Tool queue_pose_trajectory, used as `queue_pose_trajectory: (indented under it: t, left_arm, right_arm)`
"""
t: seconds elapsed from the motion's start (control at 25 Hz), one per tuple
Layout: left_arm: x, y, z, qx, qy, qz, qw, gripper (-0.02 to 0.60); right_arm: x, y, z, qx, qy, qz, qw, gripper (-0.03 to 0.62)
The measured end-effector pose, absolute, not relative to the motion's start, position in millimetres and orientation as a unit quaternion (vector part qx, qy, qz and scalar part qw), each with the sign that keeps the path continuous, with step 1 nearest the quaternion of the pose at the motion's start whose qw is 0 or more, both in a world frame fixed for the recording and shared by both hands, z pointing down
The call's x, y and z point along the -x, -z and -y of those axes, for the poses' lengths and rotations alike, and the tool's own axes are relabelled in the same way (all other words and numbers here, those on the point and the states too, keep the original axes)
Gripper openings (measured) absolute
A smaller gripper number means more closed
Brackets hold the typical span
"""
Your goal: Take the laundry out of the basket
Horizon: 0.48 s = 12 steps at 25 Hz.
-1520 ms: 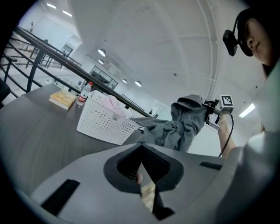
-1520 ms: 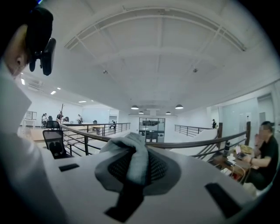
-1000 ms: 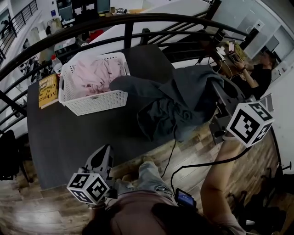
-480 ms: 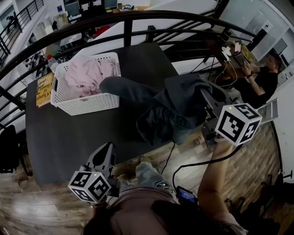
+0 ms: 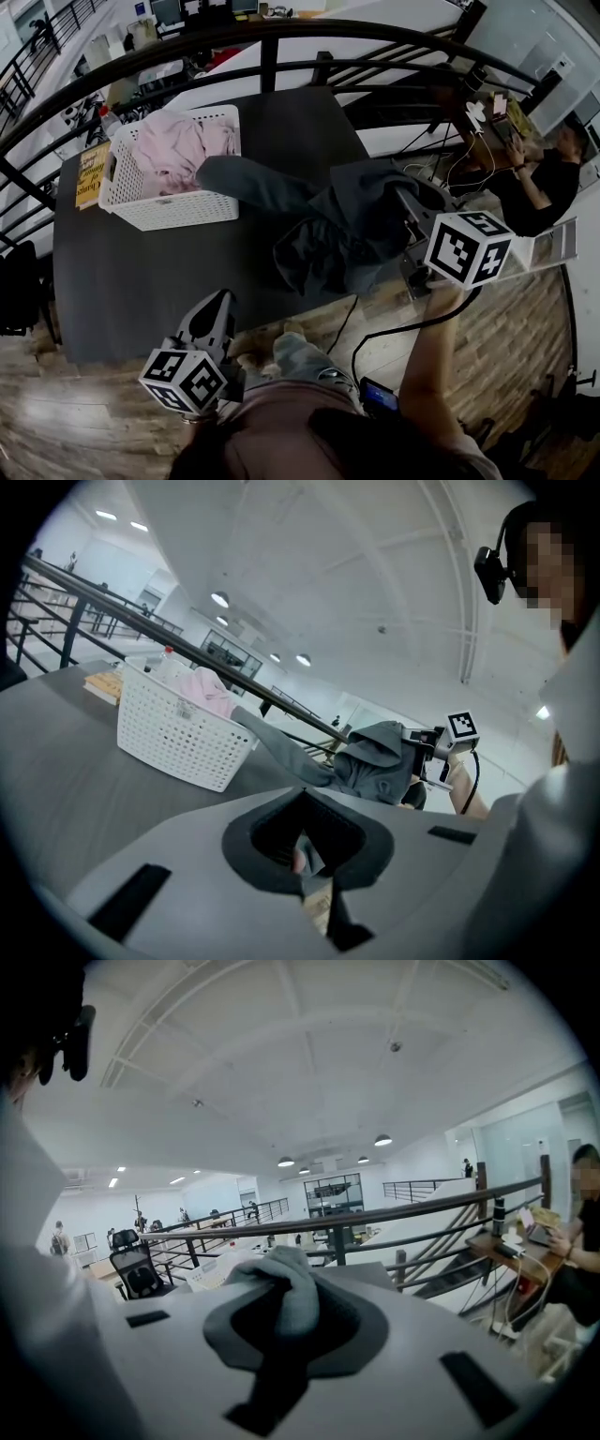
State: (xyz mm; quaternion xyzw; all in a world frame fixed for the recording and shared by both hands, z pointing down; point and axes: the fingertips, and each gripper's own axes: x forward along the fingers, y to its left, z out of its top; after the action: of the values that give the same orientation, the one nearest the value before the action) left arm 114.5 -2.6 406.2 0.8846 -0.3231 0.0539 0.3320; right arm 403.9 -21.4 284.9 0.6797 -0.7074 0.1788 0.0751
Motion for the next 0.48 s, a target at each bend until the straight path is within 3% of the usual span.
queue_pose_trajectory:
  t: [0.48]
  left_arm:
    - [-133.8,-412.3,0.4,-0.872,-0.052,0.358,0.331,-0.002]
  right_arm:
    - [-429.3,-335.9,48.0,-0.668,-0.202,0.710,0.096,0.055]
